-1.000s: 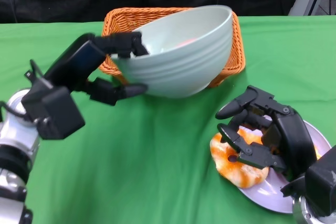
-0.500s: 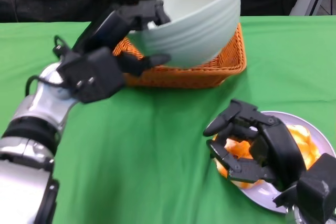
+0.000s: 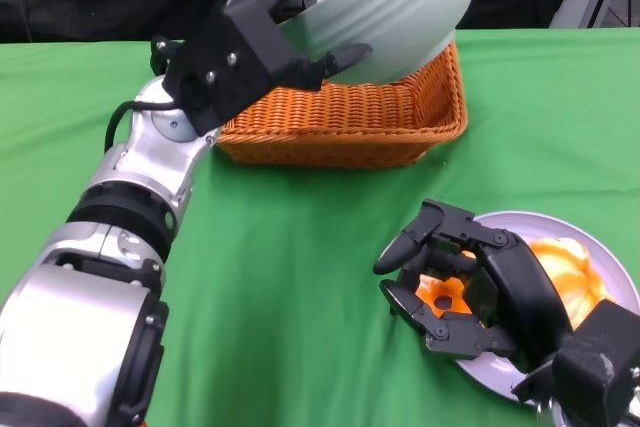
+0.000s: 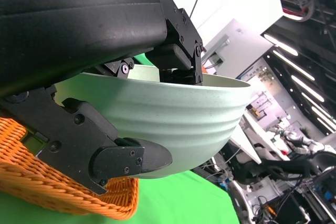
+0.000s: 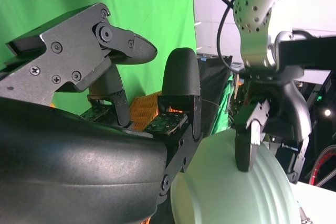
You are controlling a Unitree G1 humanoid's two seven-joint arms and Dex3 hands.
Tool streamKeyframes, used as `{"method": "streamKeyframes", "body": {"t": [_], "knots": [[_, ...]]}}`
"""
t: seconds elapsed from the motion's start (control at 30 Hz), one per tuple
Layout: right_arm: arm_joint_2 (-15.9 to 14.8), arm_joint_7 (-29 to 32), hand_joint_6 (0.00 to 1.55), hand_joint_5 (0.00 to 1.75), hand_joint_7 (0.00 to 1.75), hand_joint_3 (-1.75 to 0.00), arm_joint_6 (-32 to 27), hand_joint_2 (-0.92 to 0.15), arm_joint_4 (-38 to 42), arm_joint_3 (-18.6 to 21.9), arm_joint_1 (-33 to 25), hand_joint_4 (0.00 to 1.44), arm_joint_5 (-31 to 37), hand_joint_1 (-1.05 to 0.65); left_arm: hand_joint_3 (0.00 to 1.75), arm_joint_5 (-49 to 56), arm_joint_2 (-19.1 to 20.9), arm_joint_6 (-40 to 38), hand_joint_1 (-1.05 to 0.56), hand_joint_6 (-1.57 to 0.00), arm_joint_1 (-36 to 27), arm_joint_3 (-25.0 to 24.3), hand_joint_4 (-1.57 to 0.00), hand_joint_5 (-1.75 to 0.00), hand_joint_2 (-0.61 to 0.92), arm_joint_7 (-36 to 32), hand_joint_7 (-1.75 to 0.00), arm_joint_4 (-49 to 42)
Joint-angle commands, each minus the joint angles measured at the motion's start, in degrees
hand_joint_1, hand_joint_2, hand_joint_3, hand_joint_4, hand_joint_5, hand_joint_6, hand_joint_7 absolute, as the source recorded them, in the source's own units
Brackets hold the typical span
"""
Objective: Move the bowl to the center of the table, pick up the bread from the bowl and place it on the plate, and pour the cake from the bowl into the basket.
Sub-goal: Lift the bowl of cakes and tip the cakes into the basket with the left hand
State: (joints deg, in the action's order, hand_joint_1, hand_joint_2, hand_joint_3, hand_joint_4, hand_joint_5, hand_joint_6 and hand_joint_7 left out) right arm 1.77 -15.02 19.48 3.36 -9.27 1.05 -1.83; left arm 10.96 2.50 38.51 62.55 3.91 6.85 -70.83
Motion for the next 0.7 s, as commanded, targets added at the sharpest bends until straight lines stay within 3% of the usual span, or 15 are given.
{"method": "streamKeyframes", "body": {"t": [0.03,0.13,0.33,0.47,0.57,0.7], "knots": [[-0.95,-0.21,0.67,1.63,1.28,-0.72,0.71,-0.65,-0.15,-0.07,-0.37,0.72,0.06,-0.08,0.73,-5.14,-1.79,-4.41,-0.24,-0.71,3.33,-3.95,-0.82,-1.75,0.77,3.96,-1.42,-0.43],[-1.09,-0.55,0.67,1.65,1.24,-0.59,1.02,-0.72,0.4,-0.15,-0.1,0.72,-0.01,-0.1,0.8,-7.47,-2.68,-7.69,-0.24,-0.65,3.98,-5.84,-0.81,-1.75,0.74,6.25,-1.57,-0.42],[-1.3,-0.57,0.69,1.67,1.18,-0.28,1.89,-0.87,1.6,-0.43,0.3,0.74,1.01,-0.15,0.85,-14.56,-5.11,-16.35,-0.24,-0.61,5.58,-11.72,-0.75,-1.75,0.67,12.06,-1.63,-0.83],[-0.94,-0.25,0.7,1.65,1.18,-0.23,1.48,-0.89,1.65,-0.62,0.22,0.73,1.4,-0.14,0.86,-19.67,-6.54,-24.91,-0.25,-0.61,7.23,-15.92,-0.74,-1.75,0.64,14.77,-1.62,-0.84],[-0.86,-0.1,0.71,1.64,1.18,-0.23,1.21,-0.89,1.92,-0.66,0.33,0.74,1.57,-0.13,0.99,-22.13,-7.21,-28.71,-0.19,-0.67,7.96,-17.89,-0.77,-1.75,0.59,15.54,-1.57,-0.61],[-0.87,-0.16,0.7,1.66,1.19,-0.22,1.95,-0.9,3.01,-0.8,0.76,0.73,2.04,-0.14,1.02,-24.63,-7.67,-33.87,-0.16,-0.72,9.14,-20.37,-0.82,-1.75,0.6,14.65,-1.52,-0.55]]}}
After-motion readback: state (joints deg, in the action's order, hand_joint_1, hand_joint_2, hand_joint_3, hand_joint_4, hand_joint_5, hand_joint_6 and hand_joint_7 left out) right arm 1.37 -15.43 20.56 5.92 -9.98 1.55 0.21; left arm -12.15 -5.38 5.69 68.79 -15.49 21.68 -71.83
